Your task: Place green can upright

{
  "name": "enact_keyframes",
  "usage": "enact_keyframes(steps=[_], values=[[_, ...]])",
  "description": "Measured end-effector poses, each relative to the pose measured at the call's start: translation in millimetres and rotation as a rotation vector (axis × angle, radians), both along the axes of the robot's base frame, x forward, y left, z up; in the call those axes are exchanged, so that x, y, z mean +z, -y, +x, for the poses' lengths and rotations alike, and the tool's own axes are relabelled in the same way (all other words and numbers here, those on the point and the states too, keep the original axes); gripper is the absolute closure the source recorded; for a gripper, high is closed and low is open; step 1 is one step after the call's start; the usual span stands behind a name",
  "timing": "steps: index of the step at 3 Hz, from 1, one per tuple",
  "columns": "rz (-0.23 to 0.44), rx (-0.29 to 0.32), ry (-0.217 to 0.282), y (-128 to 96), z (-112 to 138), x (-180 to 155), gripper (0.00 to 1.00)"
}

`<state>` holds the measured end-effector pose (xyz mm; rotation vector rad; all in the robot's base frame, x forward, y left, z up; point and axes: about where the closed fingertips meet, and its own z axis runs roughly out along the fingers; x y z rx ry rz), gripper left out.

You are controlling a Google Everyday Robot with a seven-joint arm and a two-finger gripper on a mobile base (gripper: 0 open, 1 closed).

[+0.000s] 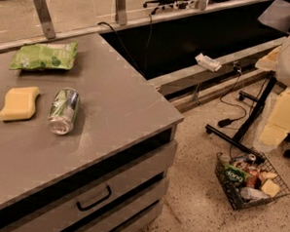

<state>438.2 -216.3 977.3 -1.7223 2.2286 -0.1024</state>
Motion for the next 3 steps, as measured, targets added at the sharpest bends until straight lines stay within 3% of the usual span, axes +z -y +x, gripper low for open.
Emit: enact_keyframes(steps=[1, 2, 3], values=[[-0.001, 0.008, 0.009, -4.1, 4.4, 2.2, 0.00], [0.024, 0.074, 0.019, -33.3, 27.7, 3.7, 0.00], [0.100, 0.159, 0.010, -80.6, 60.6, 1.9, 0.00]])
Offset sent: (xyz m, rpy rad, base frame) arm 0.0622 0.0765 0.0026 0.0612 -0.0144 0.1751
